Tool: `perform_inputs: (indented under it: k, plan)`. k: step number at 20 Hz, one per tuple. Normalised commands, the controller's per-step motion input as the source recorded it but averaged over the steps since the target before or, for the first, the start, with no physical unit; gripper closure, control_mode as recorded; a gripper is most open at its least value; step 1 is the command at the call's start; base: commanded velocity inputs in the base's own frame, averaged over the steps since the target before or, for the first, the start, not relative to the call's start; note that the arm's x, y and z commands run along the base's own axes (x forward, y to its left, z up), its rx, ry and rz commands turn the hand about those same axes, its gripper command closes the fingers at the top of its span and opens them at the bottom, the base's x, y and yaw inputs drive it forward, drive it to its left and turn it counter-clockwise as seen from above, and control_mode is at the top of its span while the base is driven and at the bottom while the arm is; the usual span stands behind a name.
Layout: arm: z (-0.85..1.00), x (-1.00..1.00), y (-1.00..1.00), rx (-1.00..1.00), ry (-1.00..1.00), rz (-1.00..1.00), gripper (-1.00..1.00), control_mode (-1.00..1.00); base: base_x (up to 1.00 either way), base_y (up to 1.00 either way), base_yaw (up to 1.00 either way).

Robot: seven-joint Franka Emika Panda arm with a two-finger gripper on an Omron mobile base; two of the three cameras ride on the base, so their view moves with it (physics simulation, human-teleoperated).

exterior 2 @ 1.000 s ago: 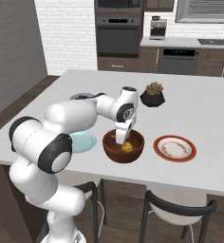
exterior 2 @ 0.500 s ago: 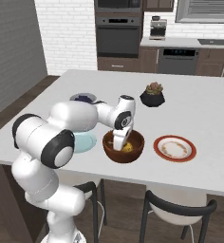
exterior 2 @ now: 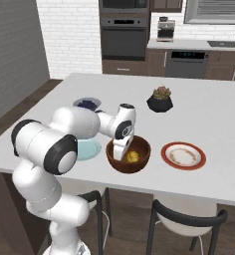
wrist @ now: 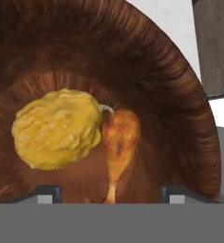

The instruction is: Pick the chicken drumstick and squash from their plates and place them in the bowl. Then put the bowl in the fridge.

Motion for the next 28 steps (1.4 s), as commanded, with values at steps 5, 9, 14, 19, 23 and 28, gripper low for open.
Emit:
perform_inputs:
  k: [5,9,14,19,23,28]
  plan:
    - [0.11,-0.03,0.0,0.0,0.0,0.0,-1.0,-1.0,0.0,0.0,0.0]
    - [0.68,-0.4,-0.07,0.04,0.0,0.0,-1.0,-1.0,0.0,0.0,0.0]
    - [0.56,-0.79,-0.3,0.02,0.0,0.05,-1.0,-1.0,0.0,0.0,0.0]
    - [0.04,-0.97,-0.23,0.0,-0.35,0.24,-1.0,-1.0,0.0,0.0,0.0]
    - [0.0,-0.21,-0.01,0.02,-0.37,0.16,-1.0,-1.0,0.0,0.0,0.0]
    - [-0.09,0.37,0.0,0.02,0.14,0.1,-1.0,-1.0,0.0,0.0,0.0]
